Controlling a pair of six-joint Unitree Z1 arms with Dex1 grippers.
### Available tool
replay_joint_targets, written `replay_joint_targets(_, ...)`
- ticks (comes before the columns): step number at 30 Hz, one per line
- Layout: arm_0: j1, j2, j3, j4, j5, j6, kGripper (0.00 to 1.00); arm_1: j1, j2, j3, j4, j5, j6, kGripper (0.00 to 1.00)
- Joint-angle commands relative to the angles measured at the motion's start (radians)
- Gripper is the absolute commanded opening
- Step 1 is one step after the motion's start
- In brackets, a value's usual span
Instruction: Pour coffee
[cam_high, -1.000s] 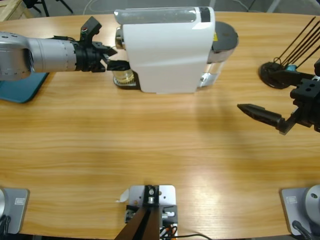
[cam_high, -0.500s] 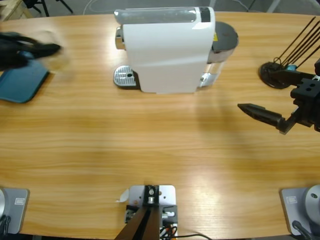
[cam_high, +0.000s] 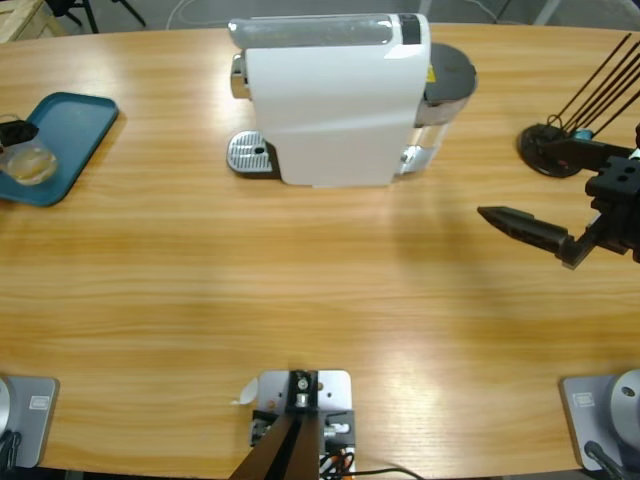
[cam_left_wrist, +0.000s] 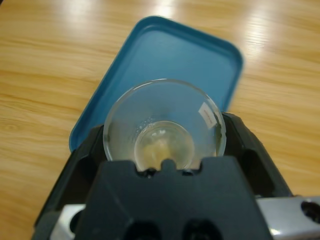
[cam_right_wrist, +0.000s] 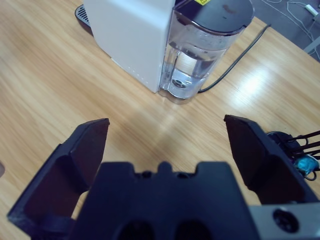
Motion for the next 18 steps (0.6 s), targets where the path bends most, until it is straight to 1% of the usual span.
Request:
replay_joint_targets(1,0.026,0.186,0.018,-0.184,0.030,-0.006,0.301,0.008,-0.019,0.031,-0.007,-0.021,0.014,0.991)
replay_joint_targets(3,0.028,0.207,0.018,-0.198,0.030,-0.007,0.307,0.008,-0.020,0.031,-0.007,-0.023,0.014,0.991)
replay_joint_targets(4,0.028,0.216,0.022,-0.210,0.029,-0.007,0.443,0.008,-0.020,0.031,-0.007,-0.024,0.014,0.991)
replay_joint_targets(5,0.028,0.219,0.037,-0.239,0.029,-0.008,0.692,0.008,-0.020,0.031,-0.007,-0.026,0.014,0.991)
replay_joint_targets(6,0.028,0.218,0.053,-0.275,0.029,-0.008,0.916,0.008,-0.020,0.032,-0.007,-0.028,0.014,0.991)
replay_joint_targets(7,0.028,0.219,0.062,-0.303,0.029,-0.008,0.982,0.008,-0.022,0.033,-0.007,-0.030,0.015,0.991)
replay_joint_targets(10,0.028,0.213,0.091,-0.376,0.028,-0.007,0.996,0.008,-0.023,0.033,-0.007,-0.038,0.017,1.000)
replay_joint_targets(13,0.028,0.162,0.120,-0.394,0.015,-0.007,0.996,0.008,-0.023,0.033,-0.007,-0.038,0.019,1.000)
replay_joint_targets(15,0.028,0.078,0.147,-0.385,-0.009,-0.005,0.996,0.008,-0.020,0.033,-0.007,-0.038,0.019,1.000)
replay_joint_targets(17,0.027,-0.078,0.152,-0.290,-0.052,-0.006,0.996,0.008,-0.015,0.032,-0.007,-0.038,0.019,1.000)
replay_joint_targets(18,0.022,-0.167,0.139,-0.210,-0.070,-0.007,0.996,0.008,-0.013,0.031,-0.007,-0.038,0.019,1.000)
